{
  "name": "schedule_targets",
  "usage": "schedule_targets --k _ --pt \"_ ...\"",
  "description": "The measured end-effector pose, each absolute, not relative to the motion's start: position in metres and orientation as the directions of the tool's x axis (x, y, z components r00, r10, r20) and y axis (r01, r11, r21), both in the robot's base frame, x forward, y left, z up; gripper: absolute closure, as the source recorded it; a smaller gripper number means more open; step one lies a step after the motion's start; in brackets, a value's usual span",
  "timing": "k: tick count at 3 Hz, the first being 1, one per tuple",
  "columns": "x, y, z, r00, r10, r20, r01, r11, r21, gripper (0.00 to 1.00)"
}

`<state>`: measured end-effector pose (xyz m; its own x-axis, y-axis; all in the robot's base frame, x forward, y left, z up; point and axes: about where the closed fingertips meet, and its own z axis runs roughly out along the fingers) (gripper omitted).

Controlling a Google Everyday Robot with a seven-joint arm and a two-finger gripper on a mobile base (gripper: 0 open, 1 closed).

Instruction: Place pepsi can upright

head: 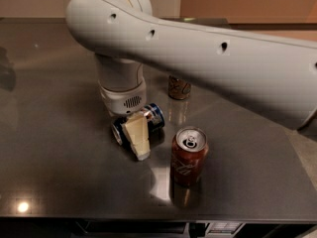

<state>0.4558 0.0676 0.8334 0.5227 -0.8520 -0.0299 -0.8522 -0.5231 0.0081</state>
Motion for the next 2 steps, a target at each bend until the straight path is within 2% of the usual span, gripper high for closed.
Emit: schedule_targets --k 2 --pt "0.465 0.064 0.85 0.489 -0.868 -0.088 -0.871 -0.492 0.017 0.63"
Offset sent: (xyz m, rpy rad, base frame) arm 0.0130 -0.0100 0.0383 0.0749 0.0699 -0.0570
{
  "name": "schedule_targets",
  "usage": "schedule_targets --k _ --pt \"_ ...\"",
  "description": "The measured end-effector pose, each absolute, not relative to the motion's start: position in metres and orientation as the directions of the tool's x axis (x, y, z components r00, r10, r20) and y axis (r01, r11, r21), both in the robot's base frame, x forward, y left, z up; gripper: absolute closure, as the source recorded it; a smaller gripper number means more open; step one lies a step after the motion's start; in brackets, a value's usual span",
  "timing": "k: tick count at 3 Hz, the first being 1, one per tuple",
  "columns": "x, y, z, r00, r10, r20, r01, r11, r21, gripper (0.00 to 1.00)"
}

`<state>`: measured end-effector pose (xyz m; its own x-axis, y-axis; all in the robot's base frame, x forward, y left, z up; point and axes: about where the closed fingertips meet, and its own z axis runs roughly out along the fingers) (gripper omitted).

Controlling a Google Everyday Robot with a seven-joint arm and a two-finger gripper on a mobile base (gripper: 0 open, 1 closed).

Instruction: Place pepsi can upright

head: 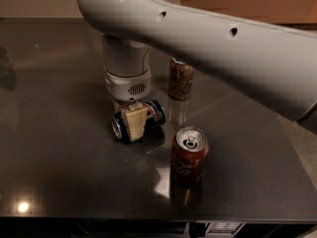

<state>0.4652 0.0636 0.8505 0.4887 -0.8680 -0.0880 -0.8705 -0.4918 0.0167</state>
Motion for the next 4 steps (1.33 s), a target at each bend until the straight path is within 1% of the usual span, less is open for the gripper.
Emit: schedule_targets --k 1,2,3,4 --pt "0.471 0.065 0.88 0.457 -0.872 -0.176 -0.887 -0.461 -0.019 0.88" --pt "0.478 0.065 0.908 0.381 -0.868 -0.319 -0.921 -0.388 -0.043 1.0" --pt "0.472 0.068 0.93 0.292 -0.818 -0.496 -0.949 -0.311 -0.046 1.0" --pt "0.466 0.07 0.937 0.193 -0.72 -0.666 -0.972 -0.231 -0.032 1.0"
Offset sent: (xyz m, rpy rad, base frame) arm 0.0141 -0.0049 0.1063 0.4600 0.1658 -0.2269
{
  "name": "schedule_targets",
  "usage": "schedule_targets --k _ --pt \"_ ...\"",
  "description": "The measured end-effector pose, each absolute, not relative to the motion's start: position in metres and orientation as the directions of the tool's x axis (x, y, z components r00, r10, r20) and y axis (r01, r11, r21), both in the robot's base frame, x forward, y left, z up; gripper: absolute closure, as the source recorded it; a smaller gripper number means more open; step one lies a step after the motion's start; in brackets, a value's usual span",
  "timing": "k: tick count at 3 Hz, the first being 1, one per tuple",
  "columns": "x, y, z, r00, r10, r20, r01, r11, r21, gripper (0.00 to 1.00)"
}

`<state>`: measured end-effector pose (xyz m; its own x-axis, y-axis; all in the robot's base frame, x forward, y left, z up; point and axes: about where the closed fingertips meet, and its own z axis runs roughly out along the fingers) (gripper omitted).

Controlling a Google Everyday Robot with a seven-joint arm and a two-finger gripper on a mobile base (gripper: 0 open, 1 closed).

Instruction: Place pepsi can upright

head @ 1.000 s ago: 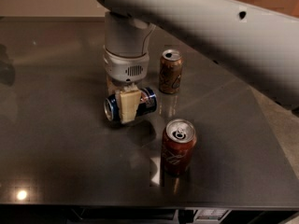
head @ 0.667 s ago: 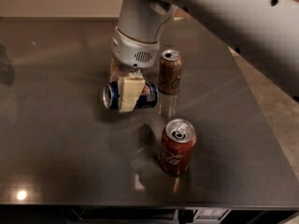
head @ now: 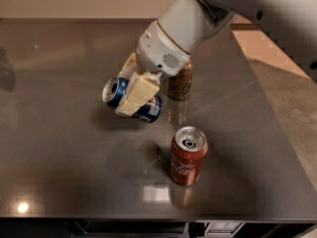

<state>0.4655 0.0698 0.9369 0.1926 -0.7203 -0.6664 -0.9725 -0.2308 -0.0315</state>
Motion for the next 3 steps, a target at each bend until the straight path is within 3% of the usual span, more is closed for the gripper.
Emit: schedule_targets --k 1,3 --pt "0.459 0.0706 0.9432 0.097 -0.586 -0.804 -0.987 -0.163 0.0 1.0" --pt "0.4522 0.0655 0.9372 -0.012 -0.33 -0.944 -0.995 -0.088 0.044 1.0"
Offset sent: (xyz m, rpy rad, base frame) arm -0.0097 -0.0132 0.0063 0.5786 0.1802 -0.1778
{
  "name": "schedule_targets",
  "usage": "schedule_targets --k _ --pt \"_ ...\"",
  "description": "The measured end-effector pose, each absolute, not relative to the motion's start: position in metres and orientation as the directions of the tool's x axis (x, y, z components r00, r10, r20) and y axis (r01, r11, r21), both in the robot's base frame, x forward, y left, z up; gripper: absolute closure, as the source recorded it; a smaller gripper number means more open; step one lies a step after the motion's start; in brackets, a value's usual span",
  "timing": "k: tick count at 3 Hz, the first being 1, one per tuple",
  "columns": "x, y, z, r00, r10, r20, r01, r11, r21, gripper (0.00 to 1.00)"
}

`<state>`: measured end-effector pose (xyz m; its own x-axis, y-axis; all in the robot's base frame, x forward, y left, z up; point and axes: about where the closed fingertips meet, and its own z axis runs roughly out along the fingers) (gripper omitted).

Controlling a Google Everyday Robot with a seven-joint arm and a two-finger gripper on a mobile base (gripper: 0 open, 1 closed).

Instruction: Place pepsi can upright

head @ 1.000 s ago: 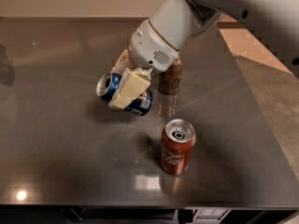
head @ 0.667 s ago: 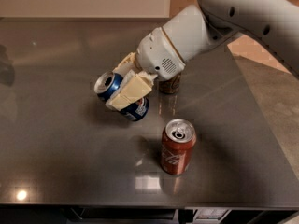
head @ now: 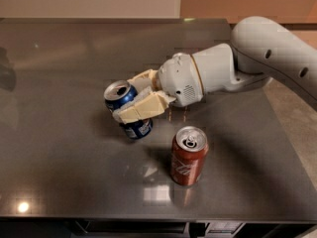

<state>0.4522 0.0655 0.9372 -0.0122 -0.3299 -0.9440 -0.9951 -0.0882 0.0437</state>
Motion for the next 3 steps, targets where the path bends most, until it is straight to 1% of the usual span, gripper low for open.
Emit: schedule_targets --k 1,3 --pt "0.454 0.065 0.931 -0.028 -0.236 -0.971 -0.995 -0.088 0.05 1.0" --pt "0.464 0.064 0.918 -0.027 -0.134 -0.991 -0.994 -0.102 0.041 1.0"
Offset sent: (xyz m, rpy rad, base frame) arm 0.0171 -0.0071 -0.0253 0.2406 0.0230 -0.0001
